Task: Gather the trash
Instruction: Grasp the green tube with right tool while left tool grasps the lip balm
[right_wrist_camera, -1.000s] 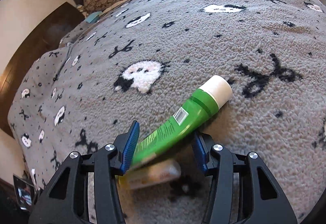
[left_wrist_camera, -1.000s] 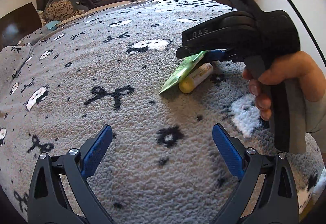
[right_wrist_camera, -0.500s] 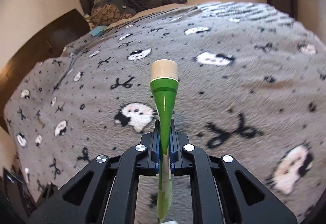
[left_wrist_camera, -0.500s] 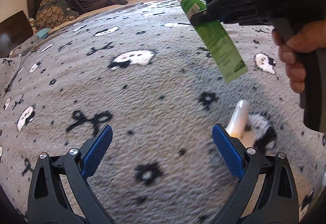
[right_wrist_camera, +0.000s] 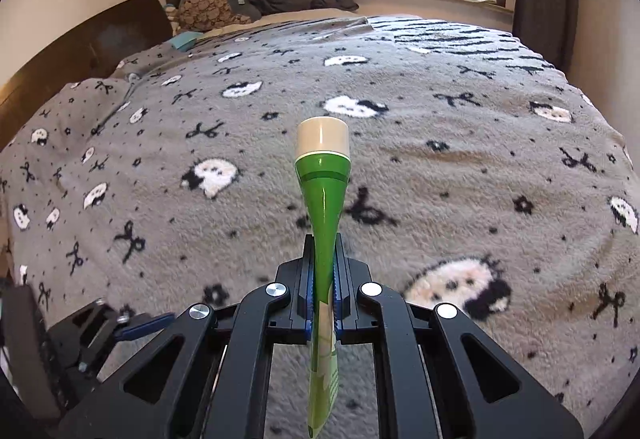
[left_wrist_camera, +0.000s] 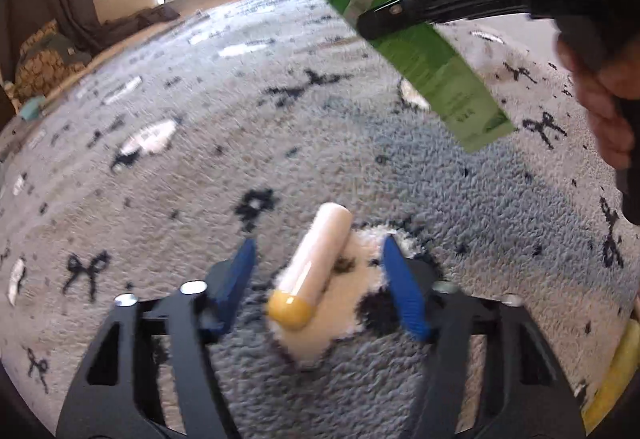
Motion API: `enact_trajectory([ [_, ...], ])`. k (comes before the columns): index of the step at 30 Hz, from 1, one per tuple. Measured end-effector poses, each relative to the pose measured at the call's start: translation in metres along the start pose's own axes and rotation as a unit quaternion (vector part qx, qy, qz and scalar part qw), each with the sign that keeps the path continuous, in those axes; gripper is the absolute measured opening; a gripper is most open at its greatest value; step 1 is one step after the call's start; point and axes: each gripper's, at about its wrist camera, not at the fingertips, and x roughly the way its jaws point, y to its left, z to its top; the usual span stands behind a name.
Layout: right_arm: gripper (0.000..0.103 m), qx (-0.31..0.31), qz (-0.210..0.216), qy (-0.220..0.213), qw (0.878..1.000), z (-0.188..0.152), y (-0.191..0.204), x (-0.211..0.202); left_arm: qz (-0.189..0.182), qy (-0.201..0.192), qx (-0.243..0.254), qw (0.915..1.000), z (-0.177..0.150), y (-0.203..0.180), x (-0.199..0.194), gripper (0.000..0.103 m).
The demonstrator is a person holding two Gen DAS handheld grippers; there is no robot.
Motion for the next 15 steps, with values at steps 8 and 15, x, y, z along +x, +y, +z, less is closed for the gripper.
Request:
enact_trajectory([
  [8, 0.008, -0.018, 0.0, 0.007, 1.0, -0.041, 0.002, -0.042, 0.005, 0.004, -0.012, 0.9999, -0.01, -0.003, -0.017, 0.018],
  [15, 0.008, -0.041, 0.008, -0.009, 0.999, -0.096, 0.028, -0.122, 0.023, -0.03, -0.021, 0.9991, -0.038, -0.018, -0.09, 0.018],
])
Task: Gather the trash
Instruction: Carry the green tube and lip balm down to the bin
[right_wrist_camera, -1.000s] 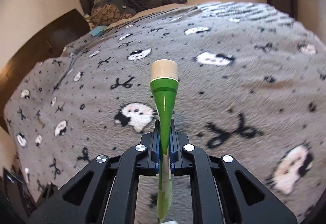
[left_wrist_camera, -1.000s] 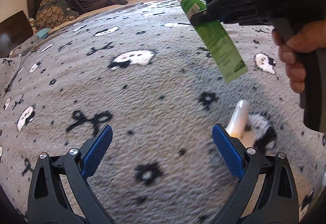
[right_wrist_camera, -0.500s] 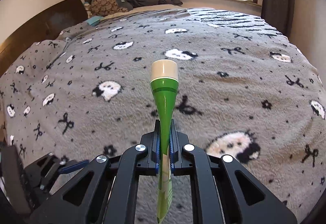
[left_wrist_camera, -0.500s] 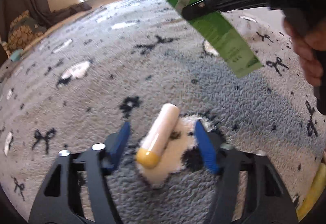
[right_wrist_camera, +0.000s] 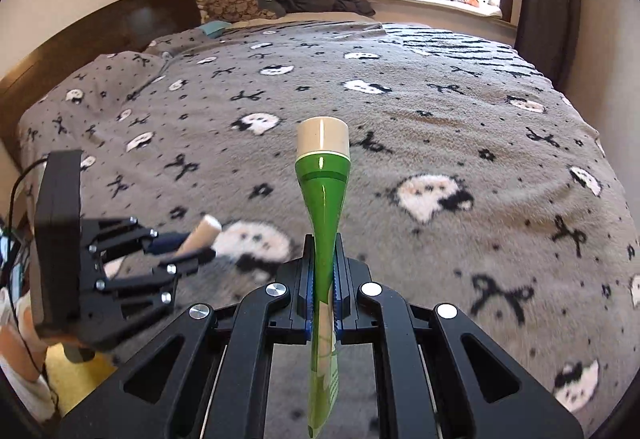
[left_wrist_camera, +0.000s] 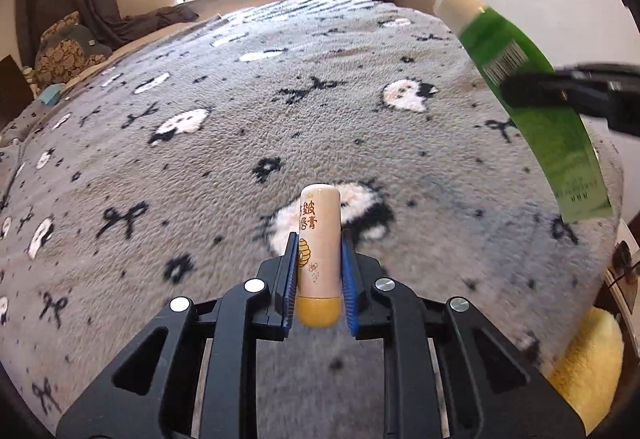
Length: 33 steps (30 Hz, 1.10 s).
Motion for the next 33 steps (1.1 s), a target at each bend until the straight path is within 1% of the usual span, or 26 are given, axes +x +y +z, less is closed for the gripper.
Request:
enact_trajectory([
  [3, 0.008, -0.012, 0.002, -0.01, 1.0, -0.026, 0.019, -0.033, 0.002, -0.014, -0.002, 0.9999, -0.014, -0.01, -0.034, 0.018],
  [4, 0.008, -0.014, 0.003, -0.012, 1.0, -0.032, 0.023, -0.04, 0.003, -0.021, -0.004, 0.9998, -0.023, -0.015, -0.051, 0.018],
  [5, 0.008, -0.015, 0.004, -0.015, 1.0, -0.039, 0.028, -0.048, 0.002, -0.026, -0.005, 0.9997, -0.029, -0.018, -0.06, 0.018],
  [6, 0.008, -0.017, 0.007, -0.021, 1.0, -0.053, 0.036, -0.062, 0.001, -0.031, -0.006, 0.9995, -0.035, -0.021, -0.07, 0.018],
  [8, 0.008, -0.016, 0.014, -0.025, 0.999, -0.068, 0.043, -0.074, 0.0, -0.043, -0.011, 0.999, -0.053, -0.028, -0.094, 0.018],
  [9, 0.008, -0.013, 0.021, -0.029, 0.999, -0.083, 0.048, -0.084, 0.001, -0.048, -0.014, 0.9987, -0.064, -0.031, -0.105, 0.018],
  [10, 0.008, -0.011, 0.023, -0.03, 0.999, -0.091, 0.051, -0.088, 0.002, -0.052, -0.016, 0.9985, -0.074, -0.035, -0.115, 0.018],
  [14, 0.008, 0.004, 0.038, -0.037, 0.999, -0.128, 0.063, -0.104, 0.003, -0.062, -0.024, 0.9978, -0.111, -0.047, -0.142, 0.018],
  [17, 0.008, 0.009, 0.038, -0.035, 0.999, -0.158, 0.075, -0.106, 0.005, -0.056, -0.027, 0.9981, -0.145, -0.057, -0.15, 0.018],
  [19, 0.008, 0.02, 0.054, -0.02, 0.998, -0.184, 0.084, -0.1, 0.004, -0.039, -0.031, 0.9987, -0.166, -0.062, -0.145, 0.018],
  [20, 0.008, 0.021, 0.057, -0.016, 0.998, -0.189, 0.086, -0.098, -0.002, -0.025, -0.035, 0.9991, -0.178, -0.064, -0.139, 0.018],
  [21, 0.008, 0.026, 0.06, -0.003, 0.998, -0.202, 0.09, -0.09, -0.011, -0.013, -0.04, 0.999, -0.188, -0.066, -0.134, 0.018],
  [23, 0.008, 0.029, 0.063, 0.014, 0.998, -0.216, 0.096, -0.081, -0.027, 0.017, -0.055, 0.998, -0.21, -0.069, -0.119, 0.018],
  [24, 0.008, 0.035, 0.068, 0.034, 0.997, -0.227, 0.098, -0.069, -0.032, 0.03, -0.059, 0.9973, -0.219, -0.071, -0.112, 0.018],
  [25, 0.008, 0.037, 0.071, 0.044, 0.996, -0.234, 0.101, -0.063, -0.036, 0.049, -0.064, 0.9961, -0.23, -0.073, -0.1, 0.018],
  [27, 0.008, 0.042, 0.076, 0.069, 0.994, -0.247, 0.104, -0.046, -0.038, 0.07, -0.069, 0.9945, -0.244, -0.075, -0.086, 0.018],
  [29, 0.008, 0.045, 0.084, 0.1, 0.99, -0.262, 0.108, -0.026, -0.042, 0.095, -0.079, 0.9915, -0.259, -0.076, -0.071, 0.018],
  [33, 0.008, 0.042, 0.1, 0.152, 0.982, -0.285, 0.119, 0.004, -0.058, 0.147, -0.095, 0.9829, -0.286, -0.078, -0.038, 0.018],
])
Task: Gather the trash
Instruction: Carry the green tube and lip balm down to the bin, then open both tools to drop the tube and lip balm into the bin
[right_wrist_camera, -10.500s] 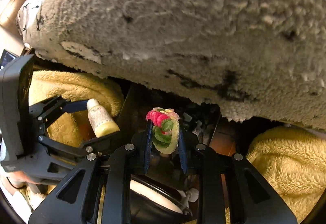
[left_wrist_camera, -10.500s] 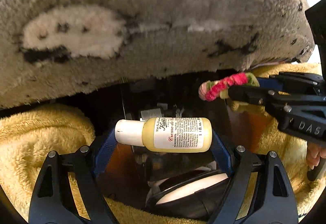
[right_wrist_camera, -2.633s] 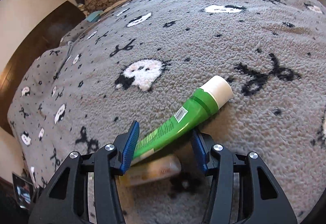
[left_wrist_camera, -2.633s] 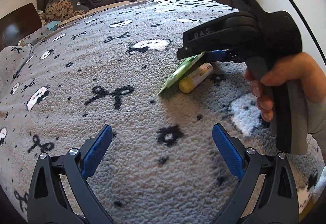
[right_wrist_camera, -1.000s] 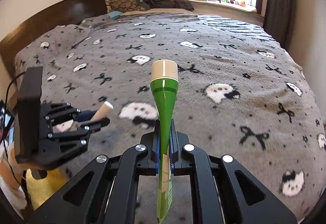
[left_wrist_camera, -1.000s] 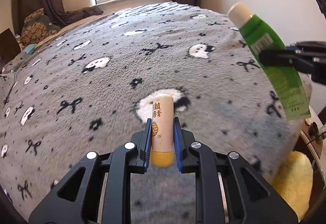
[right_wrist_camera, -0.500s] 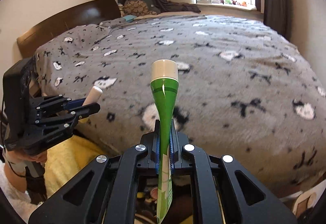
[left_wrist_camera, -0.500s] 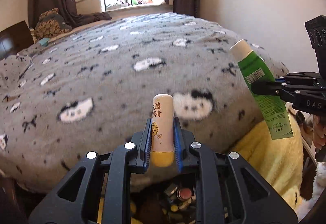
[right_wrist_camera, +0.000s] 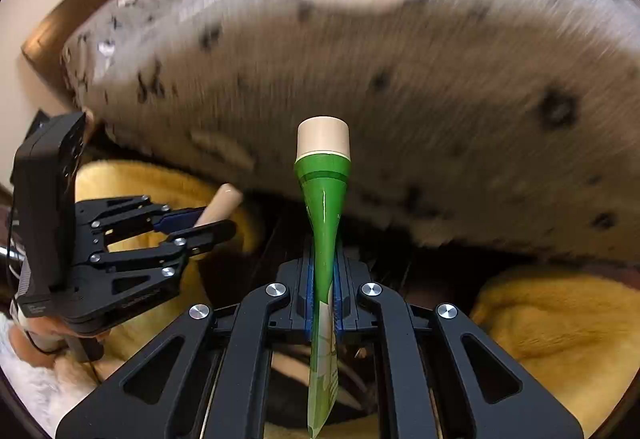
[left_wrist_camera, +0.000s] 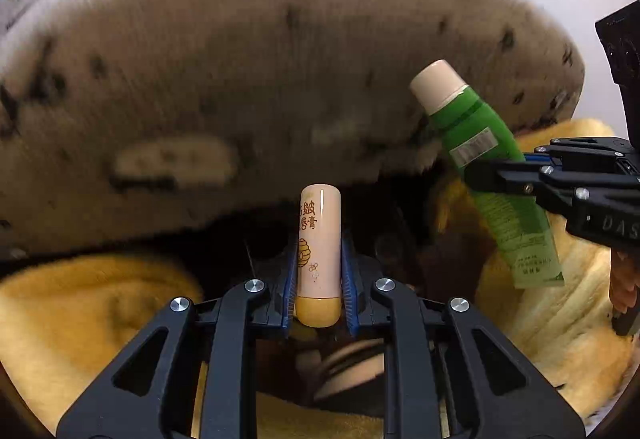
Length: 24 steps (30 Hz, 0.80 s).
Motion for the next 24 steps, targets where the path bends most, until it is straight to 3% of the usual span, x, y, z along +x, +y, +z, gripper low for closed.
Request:
enact_trajectory([
  [6, 0.008, -0.009, -0.015, 0.064, 0.998, -0.003, 0.002, 0.053, -0.015, 0.063, -0.023, 0.9976, -0.007, 0.01, 0.047, 0.018],
  [15, 0.011, 0.0, -0.027, 0.089, 0.996, -0.004, -0.001, 0.09, -0.014, 0.098, -0.036, 0.9944, -0.01, 0.018, 0.077, 0.019],
  [19, 0.012, 0.008, -0.042, 0.081, 0.996, -0.002, -0.005, 0.089, -0.005, 0.092, -0.039, 0.995, -0.007, 0.02, 0.079, 0.04],
  [21, 0.012, 0.016, -0.05, 0.074, 0.996, -0.001, -0.01, 0.085, -0.003, 0.087, -0.04, 0.9954, -0.006, 0.021, 0.077, 0.044],
  [23, 0.024, 0.023, -0.052, 0.068, 0.996, 0.001, -0.014, 0.081, 0.0, 0.081, -0.042, 0.9958, -0.001, 0.02, 0.07, 0.05],
  [24, 0.037, 0.026, -0.055, 0.063, 0.996, 0.002, -0.015, 0.078, 0.002, 0.077, -0.042, 0.9962, 0.001, 0.02, 0.067, 0.052],
])
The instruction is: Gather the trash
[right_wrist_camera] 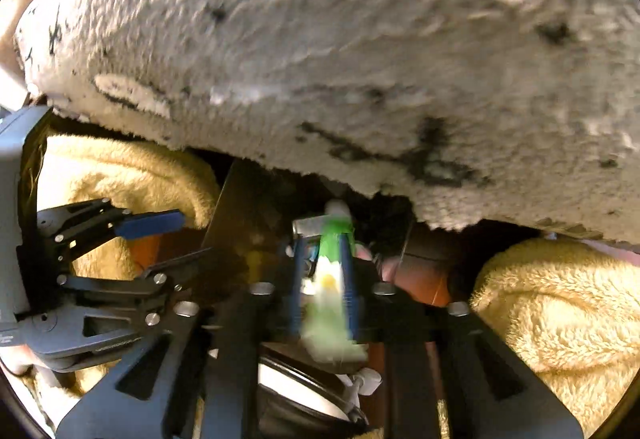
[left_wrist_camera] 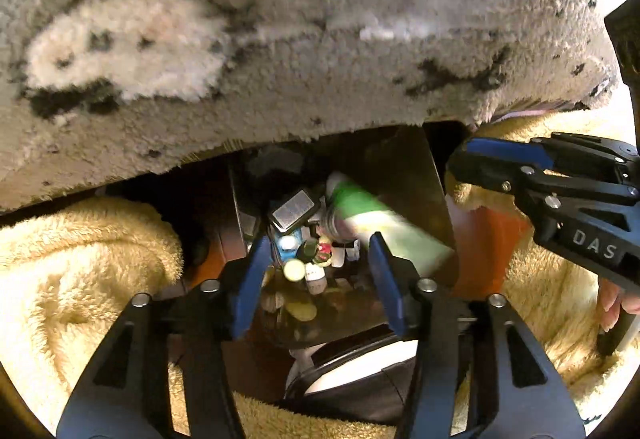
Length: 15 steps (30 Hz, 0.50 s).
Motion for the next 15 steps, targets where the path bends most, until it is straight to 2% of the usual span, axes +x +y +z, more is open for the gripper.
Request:
enact_trajectory([
  [1, 0.051, 0.004, -0.005, -0.008, 1.0, 0.0, -0.002, -0.006, 0.004, -0.007, 0.001, 1.0, 0.001, 0.0, -0.005, 0.056],
  [2, 0.058, 0.007, -0.01, -0.017, 1.0, 0.0, -0.004, -0.013, 0.009, -0.017, 0.002, 0.9998, 0.0, 0.001, -0.013, 0.065],
  [4, 0.081, 0.006, -0.036, -0.05, 0.998, 0.001, -0.006, -0.032, 0.022, -0.044, 0.003, 0.9988, 0.002, -0.001, -0.029, 0.077],
  [7, 0.099, 0.0, -0.08, -0.111, 0.991, 0.003, -0.007, -0.069, 0.031, -0.094, 0.008, 0.995, 0.009, -0.006, -0.064, 0.092],
  [8, 0.1, 0.0, -0.091, -0.13, 0.987, 0.004, -0.007, -0.083, 0.035, -0.113, 0.008, 0.9929, 0.012, -0.008, -0.078, 0.095],
  [11, 0.099, 0.003, -0.101, -0.177, 0.979, 0.005, -0.005, -0.121, 0.045, -0.165, 0.009, 0.9852, 0.019, -0.009, -0.115, 0.095],
  [15, 0.099, -0.008, -0.12, -0.251, 0.96, 0.005, 0.004, -0.179, 0.069, -0.238, 0.014, 0.9687, 0.026, -0.022, -0.168, 0.095],
])
